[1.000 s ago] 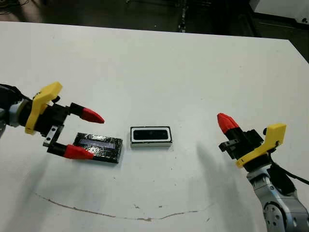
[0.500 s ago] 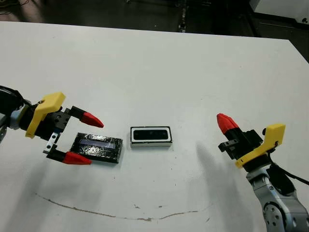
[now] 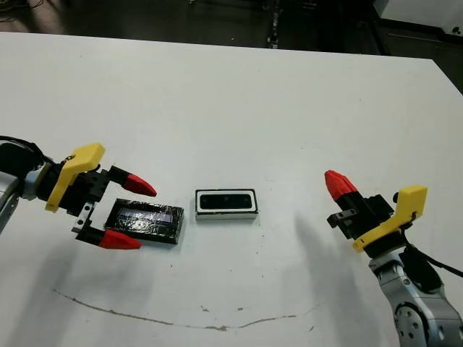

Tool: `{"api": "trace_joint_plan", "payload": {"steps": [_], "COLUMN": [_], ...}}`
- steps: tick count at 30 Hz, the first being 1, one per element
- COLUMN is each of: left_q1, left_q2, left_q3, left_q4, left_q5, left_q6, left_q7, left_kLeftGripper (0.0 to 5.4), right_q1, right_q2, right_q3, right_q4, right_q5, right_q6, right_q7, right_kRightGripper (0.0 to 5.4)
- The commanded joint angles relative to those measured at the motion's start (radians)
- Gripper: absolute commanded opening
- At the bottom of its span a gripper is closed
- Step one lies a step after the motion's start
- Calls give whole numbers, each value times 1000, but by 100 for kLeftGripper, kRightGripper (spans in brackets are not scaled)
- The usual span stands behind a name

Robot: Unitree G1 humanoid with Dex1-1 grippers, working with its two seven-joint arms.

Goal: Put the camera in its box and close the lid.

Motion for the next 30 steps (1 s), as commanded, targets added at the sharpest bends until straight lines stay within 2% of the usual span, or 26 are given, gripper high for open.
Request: {"api": "trace_joint_plan", "payload": {"steps": [1,8,17,23,30], "left_q1": [-5,-18,-22,-25,-41], "left_q2": [-16,-32,-49,-67,-77], "left_q3": [-5,-21,-23,-20,-36], "left_q4": [17,36,35,63,107], "left_q5": [17,25,81,87,70], "left_q6": [-9,29,23,-1,29], "left_q7": [-4,-4,-3,-4,-4], "left_kLeftGripper": [540,540,540,540,540], "right_q1": [10,14,19,22,25], "right_q2": [-13,-12,-9,-13,-12], "right_q3": [-4,-3,-2,3,6], "right_q4": [10,11,7,11,4], "right_q5": [-4,-4,2,-6,-7], "right_q6": [-9,-14,-15,-23,-16], "right_q7": [3,5,6,9,4], "right_kRightGripper": [1,1,1,1,1]}}
